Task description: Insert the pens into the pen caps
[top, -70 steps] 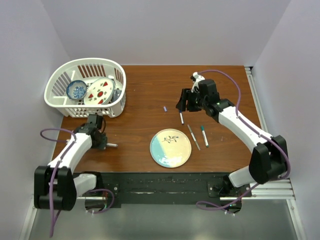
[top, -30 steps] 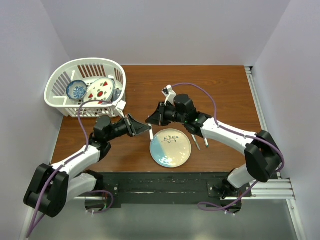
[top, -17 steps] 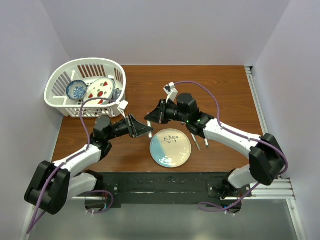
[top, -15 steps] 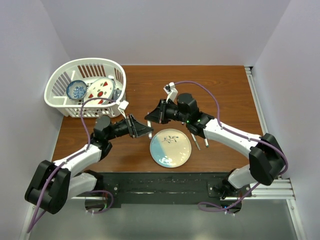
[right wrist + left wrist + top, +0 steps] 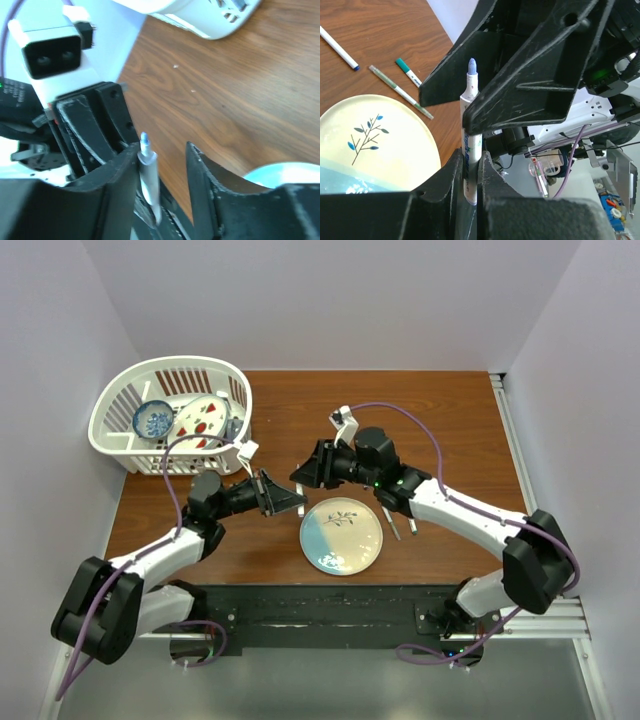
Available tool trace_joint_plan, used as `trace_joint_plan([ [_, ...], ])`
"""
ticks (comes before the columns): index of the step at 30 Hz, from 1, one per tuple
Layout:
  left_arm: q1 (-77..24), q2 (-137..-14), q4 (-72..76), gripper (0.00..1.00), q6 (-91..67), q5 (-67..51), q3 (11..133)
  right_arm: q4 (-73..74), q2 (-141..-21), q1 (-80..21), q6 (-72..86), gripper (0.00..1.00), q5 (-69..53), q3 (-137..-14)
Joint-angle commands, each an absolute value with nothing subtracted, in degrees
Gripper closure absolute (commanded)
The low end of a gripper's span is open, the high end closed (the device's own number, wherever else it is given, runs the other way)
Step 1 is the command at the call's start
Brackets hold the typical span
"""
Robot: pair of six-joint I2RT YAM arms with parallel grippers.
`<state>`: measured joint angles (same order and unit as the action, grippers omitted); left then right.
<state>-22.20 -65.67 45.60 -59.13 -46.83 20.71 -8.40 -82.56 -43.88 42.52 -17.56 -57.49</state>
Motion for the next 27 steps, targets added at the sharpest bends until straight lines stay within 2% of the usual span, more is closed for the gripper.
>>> trace_joint_plan([
  [1, -21.4, -63.5, 41.4, 1.00, -55.6, -46.4, 23.5, -0.2, -76.8, -43.7, 36.2, 0.53, -6.5, -60.1],
  [6, -15.7, -57.8, 30.1, 1.00, -49.1, -41.9, 25.5, 6.5, -74.2, -40.3, 31.4, 0.52, -1.8, -60.3],
  [11, -9.3, -53.8, 23.2, 1.00, -45.4, -41.7, 25.8, 8.1, -79.6, -34.0, 27.8, 0.51, -2.6, -61.3],
  [17, -8.8, -54.9, 12.9, 1.00, -34.7, -46.9, 31.0, 12.8, -94.9, -29.6, 19.1, 0.50, -1.6, -72.6],
  [24, -8.9, -52.3, -3.8, 1.00, -23.2, -42.3, 35.9, 17.3, -110.5, -29.7, 13.0, 0.51, -2.0, -85.8],
  [27, -8.9, -50.3, -3.3, 1.00, -22.9, -41.3, 35.6, 19.9, -115.6, -29.6, 10.9, 0.52, -3.4, -90.9],
])
